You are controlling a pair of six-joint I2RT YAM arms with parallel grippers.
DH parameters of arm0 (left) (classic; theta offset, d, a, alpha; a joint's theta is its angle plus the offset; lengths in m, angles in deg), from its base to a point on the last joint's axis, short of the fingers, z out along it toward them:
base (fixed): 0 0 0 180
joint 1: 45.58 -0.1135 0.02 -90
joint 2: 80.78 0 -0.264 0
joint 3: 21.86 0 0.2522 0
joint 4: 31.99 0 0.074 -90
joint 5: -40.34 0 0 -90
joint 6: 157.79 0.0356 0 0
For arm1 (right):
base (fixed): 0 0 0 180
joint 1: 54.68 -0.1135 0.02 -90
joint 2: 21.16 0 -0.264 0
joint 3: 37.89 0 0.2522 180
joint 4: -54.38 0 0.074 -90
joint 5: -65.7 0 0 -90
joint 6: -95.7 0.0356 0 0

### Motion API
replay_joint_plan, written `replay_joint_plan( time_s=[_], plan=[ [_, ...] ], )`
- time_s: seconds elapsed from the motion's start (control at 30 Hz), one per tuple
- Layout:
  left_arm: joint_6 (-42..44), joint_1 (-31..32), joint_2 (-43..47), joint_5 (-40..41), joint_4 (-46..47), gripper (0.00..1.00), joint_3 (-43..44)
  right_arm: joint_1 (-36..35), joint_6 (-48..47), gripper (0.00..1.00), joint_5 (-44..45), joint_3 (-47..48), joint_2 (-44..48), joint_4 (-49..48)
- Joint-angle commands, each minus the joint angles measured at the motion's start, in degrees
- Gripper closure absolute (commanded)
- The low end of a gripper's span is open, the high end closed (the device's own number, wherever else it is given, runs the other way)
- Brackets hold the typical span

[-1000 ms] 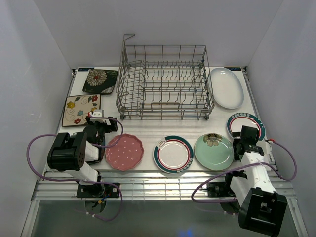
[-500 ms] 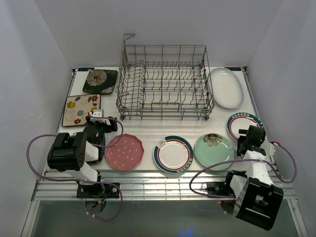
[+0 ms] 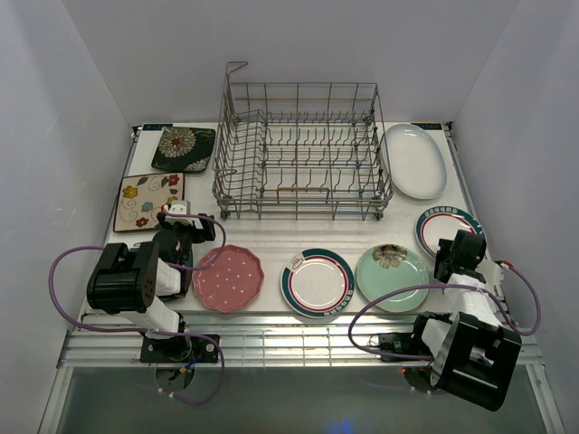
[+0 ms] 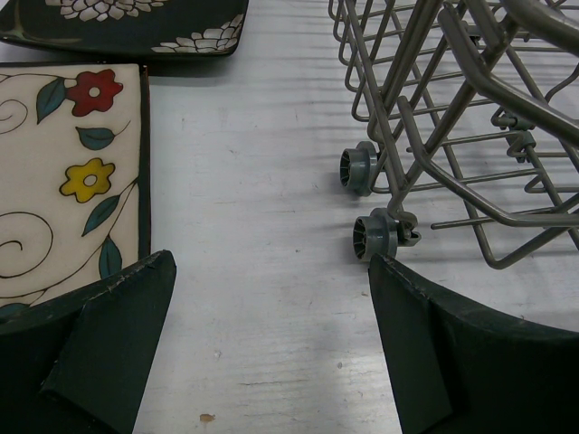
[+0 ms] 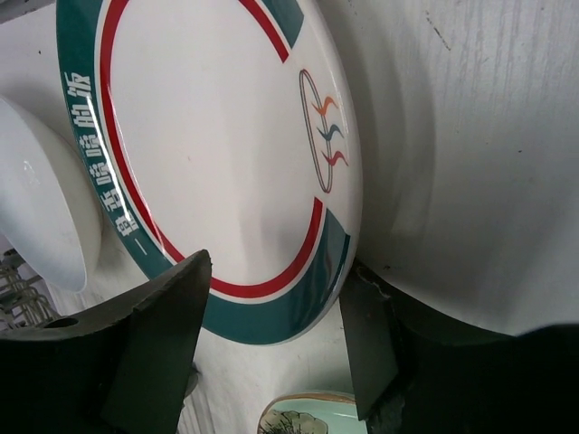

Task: Load the plates into the dish rack
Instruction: Pick up the plate from the corner of the board.

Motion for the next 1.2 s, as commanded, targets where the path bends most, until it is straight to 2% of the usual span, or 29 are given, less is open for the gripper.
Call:
replay_joint_plan(
  time_s=[0.0,0.17,0.27,0.33,0.37,0.53,0.8,1.17],
  plan=[
    [0.24,0.09,0.48,-1.04,0.14,0.02,0.92,0.25,0.74,0.36,0.14,-3.59,-2.6,6.03],
    [0.24,0.09,0.56,-1.04,0.14,0.02,0.91,0.16,2.67,0.45,0.84,-5.96,-1.46,4.1],
    [0.24,0.09,0.47,-1.04,0.14,0.02,1.0,0.16,3.11,0.61,1.37,-6.75,-0.75,3.48],
    [0.24,0.0,0.56,-1.04,0.14,0.02,1.0,0.16,3.12,0.65,1.37,-6.67,-0.84,3.48],
    [0.24,0.09,0.48,-1.04,0.14,0.02,0.92,0.16,3.03,0.74,1.37,-6.58,-0.93,3.48],
    [0.15,0.09,0.56,-1.04,0.14,0.02,1.0,0.16,2.06,0.92,1.02,-6.58,-0.49,3.74],
    [0.24,0.09,0.56,-1.13,0.14,0.02,1.0,0.16,1.54,0.92,3.12,-6.58,6.26,7.86],
    [0.24,0.09,0.56,-1.04,0.14,0.02,1.0,0.16,-3.3,0.92,7.43,-0.52,16.21,17.1]
  ],
)
